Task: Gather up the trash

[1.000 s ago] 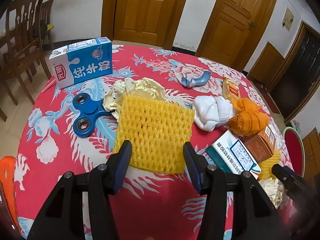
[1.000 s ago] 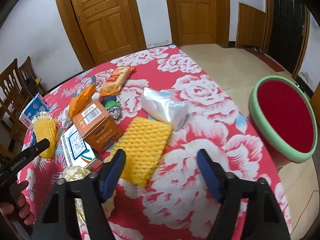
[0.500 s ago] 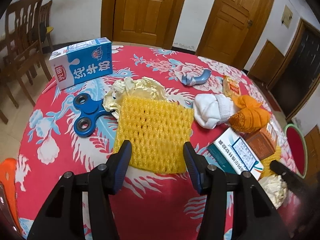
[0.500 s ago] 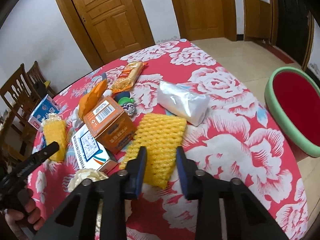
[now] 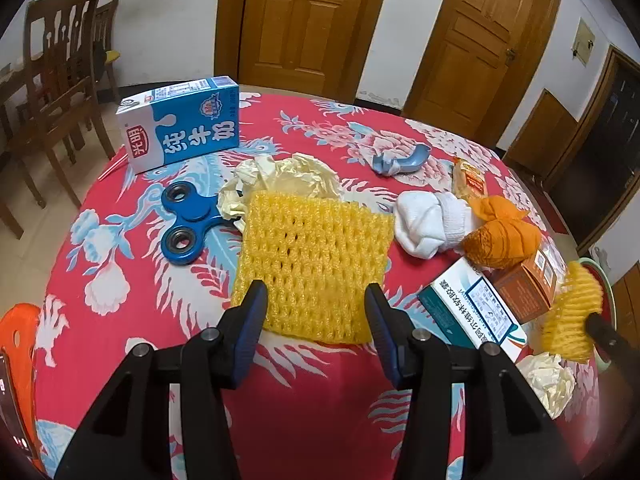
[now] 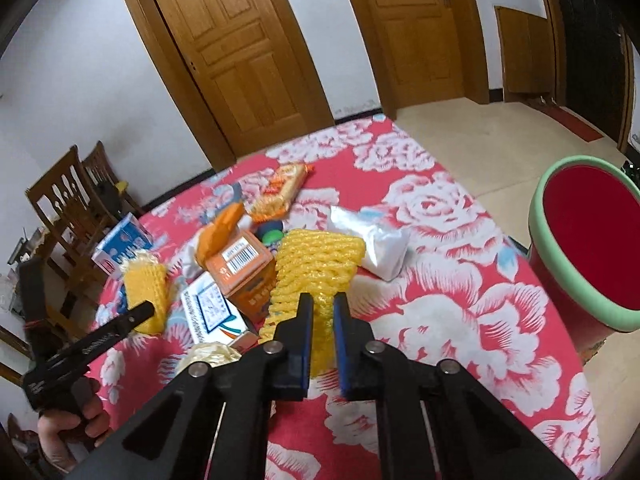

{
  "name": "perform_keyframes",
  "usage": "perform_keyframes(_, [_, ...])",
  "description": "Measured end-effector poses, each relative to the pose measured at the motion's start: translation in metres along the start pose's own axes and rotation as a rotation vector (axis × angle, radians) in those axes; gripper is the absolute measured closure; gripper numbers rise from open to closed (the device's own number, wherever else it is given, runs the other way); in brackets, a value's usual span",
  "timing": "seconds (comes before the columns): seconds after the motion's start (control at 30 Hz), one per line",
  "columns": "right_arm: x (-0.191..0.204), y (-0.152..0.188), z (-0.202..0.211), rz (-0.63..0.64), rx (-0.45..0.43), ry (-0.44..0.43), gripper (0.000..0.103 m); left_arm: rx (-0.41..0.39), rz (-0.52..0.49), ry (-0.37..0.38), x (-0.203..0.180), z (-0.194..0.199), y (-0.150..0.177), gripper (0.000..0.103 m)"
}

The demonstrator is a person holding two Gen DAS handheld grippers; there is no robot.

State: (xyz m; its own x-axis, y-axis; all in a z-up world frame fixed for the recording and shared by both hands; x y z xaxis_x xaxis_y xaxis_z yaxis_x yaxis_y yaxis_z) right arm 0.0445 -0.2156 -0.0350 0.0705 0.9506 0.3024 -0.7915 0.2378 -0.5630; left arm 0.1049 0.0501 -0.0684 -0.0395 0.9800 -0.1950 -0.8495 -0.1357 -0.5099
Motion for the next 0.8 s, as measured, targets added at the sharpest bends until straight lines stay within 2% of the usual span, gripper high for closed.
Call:
perform_keyframes(0.27, [-0.008,-0.003,0.024,0.017,-0.061,0.015,0.091,-0.014,0.003,-0.07,-0.005,-0.003,0.002,0.05])
perform_keyframes(0.33, [-0.012,-0.002,0.028,0.013,-0.068,0.014,0.091,-0.008,0.008,-0.066,-0.006,-0.001,0.003,0.049])
perform_keyframes(0.37, [-0.013,-0.002,0.029,0.012,-0.07,0.014,0.091,0.0,0.01,-0.06,-0.007,0.001,0.004,0.045])
perform_keyframes(0.5, [-0.021,-0.002,0.033,0.003,-0.065,0.02,0.091,0.044,0.032,0.008,-0.007,0.003,0.01,0.037])
perform_keyframes(0.63, [-0.028,0.001,0.031,-0.011,-0.052,0.013,0.091,0.049,0.027,-0.032,-0.007,-0.003,0.014,0.037])
perform_keyframes(0.7, [-0.03,0.001,0.03,-0.016,-0.048,0.007,0.091,0.052,0.035,-0.035,-0.005,-0.004,0.014,0.04])
perform_keyframes(0.77, [-0.031,0.002,0.031,-0.019,-0.049,0.002,0.091,0.044,0.043,-0.029,-0.003,-0.003,0.014,0.062])
perform_keyframes(0.8, [-0.032,0.003,0.032,-0.019,-0.051,0.001,0.091,0.043,0.049,-0.013,-0.002,-0.002,0.013,0.065])
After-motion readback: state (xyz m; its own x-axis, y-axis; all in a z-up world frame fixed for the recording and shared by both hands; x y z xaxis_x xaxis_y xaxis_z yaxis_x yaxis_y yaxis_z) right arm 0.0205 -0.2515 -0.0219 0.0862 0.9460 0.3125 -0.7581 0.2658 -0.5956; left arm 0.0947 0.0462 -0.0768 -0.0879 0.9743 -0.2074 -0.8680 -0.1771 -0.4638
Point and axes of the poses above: each gripper's, at about its wrist camera, not at the fingertips, and z roughly against the way its jaws point, x to its left, y to its underside, the point moved 2 cm from there along -z, roughly the way its jaws point, and after that the axes turned 8 degrees about x, right-handed, at the moved point
